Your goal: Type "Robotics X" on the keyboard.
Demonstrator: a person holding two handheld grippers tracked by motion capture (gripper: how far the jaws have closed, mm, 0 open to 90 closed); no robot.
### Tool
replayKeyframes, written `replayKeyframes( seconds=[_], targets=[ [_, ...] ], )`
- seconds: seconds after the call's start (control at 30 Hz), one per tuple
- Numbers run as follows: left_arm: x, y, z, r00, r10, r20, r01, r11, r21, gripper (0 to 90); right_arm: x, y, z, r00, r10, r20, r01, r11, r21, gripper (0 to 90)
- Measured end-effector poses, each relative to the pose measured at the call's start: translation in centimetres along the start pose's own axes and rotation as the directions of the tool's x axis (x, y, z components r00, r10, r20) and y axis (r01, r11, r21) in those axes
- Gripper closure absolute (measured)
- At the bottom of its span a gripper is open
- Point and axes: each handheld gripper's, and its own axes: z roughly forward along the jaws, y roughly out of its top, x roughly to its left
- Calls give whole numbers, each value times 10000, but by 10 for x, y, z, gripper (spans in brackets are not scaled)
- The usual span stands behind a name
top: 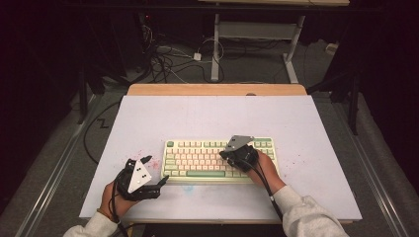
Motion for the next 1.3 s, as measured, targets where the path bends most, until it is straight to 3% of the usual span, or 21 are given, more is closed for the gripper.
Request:
replayKeyframes(
  seconds=[0.77,1.3],
  targets=[
    [-1,0,1,9998,88,156,-91,9998,173,175,-2,-1,1,9998,166,-91,-166,9998,61,900],
    [-1,-1,3,9995,35,307,-43,9996,281,175,-2,-1,2,9998,119,169,-122,9998,149,900]
  ],
)
